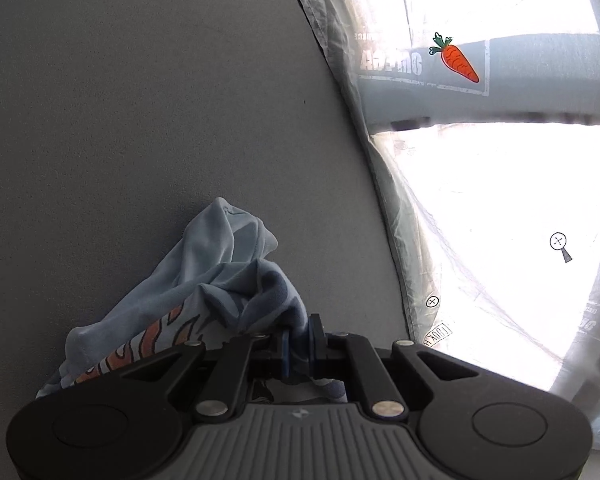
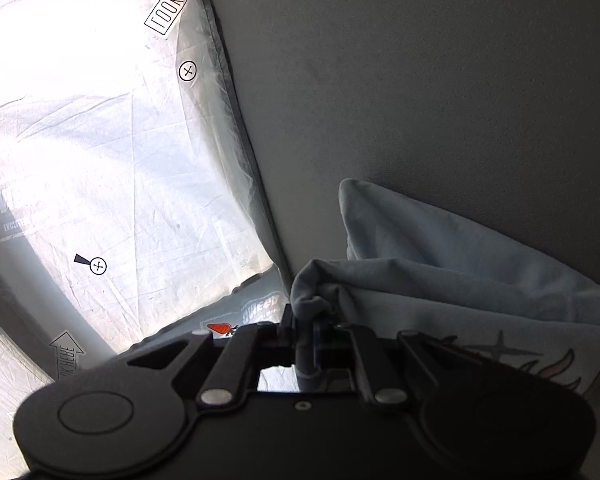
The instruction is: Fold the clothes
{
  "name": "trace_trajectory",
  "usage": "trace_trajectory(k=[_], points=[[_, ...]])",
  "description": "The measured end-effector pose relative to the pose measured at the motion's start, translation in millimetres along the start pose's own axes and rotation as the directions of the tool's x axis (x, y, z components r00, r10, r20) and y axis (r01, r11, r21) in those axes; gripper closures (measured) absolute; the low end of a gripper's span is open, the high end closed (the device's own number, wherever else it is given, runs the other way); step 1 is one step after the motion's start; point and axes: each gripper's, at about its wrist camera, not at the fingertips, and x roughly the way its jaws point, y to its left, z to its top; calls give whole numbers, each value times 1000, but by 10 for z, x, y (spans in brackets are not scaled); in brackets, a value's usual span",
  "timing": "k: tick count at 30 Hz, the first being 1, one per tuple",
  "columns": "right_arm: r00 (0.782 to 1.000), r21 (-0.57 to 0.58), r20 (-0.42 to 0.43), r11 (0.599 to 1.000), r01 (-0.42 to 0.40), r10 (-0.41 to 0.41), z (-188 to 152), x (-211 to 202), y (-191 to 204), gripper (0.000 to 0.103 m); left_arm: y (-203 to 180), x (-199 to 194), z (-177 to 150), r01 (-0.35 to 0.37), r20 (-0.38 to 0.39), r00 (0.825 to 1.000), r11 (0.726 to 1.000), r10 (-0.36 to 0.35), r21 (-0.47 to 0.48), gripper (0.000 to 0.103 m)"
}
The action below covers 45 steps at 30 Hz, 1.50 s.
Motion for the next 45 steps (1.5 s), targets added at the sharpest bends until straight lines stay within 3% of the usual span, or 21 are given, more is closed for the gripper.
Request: trace_trajectory(k=[4, 8, 12, 14, 16, 18, 19, 21, 23, 26, 28, 31, 34, 41, 43, 45], points=[[999, 38, 5, 998, 51, -52, 182, 292, -64, 94, 72, 347, 201, -31, 2, 1000, 999, 31, 7, 92], [998, 93, 13, 993, 67, -68, 296, 424, -225, 93, 228, 506, 289, -10, -17, 1000, 1000, 10, -22, 89], [998, 109, 13, 992, 65, -67, 354, 475, -283, 89, 234, 555, 364, 7, -44, 999, 1000, -6, 16, 84], [998, 95, 13, 993, 66, -68, 371, 488, -248, 85, 175, 545, 381, 10, -39, 999, 998, -8, 58, 77], [997, 66, 14, 995, 70, -72, 377, 497, -196, 79, 105, 519, 390, 9, -19, 1000, 994, -7, 111, 53], [997, -15, 16, 997, 78, -78, 366, 504, -77, 69, -73, 387, 338, -44, 93, 995, 971, 22, 236, 34], [996, -56, 19, 995, 84, -83, 348, 502, -11, 65, -193, 322, 302, -85, 143, 989, 945, 41, 317, 25], [995, -159, 42, 983, 94, -89, 294, 482, 142, 61, -394, 218, 226, -172, 232, 970, 876, 71, 450, 20], [994, -313, 86, 945, 98, -74, 186, 423, 353, 52, -519, 149, 139, -261, 304, 947, 801, 104, 539, 19], [994, -549, 101, 831, 90, -41, -24, 345, 665, 41, -642, 68, 3, -388, 400, 905, 677, 149, 625, 17], [991, -708, 121, 694, 132, -65, -227, 312, 863, 34, -634, 33, -77, -433, 433, 886, 637, 169, 638, 16], [971, -862, 208, 448, 238, -116, -522, 290, 1034, 24, -592, 48, -111, -441, 419, 887, 620, 193, 648, 15], [944, -907, 291, 269, 325, -156, -580, 291, 1045, 12, -527, 71, -152, -448, 406, 887, 622, 219, 643, 15], [868, -893, 438, -7, 449, -235, -704, 360, 696, 4, -361, 161, -276, -474, 399, 880, 560, 260, 680, 14], [853, -888, 455, -54, 457, -254, -702, 401, 614, 4, -313, 190, -309, -479, 396, 877, 542, 271, 691, 13], [844, -886, 460, -73, 459, -276, -667, 438, 529, 4, -229, 246, -327, -469, 378, 883, 528, 278, 708, 11]])
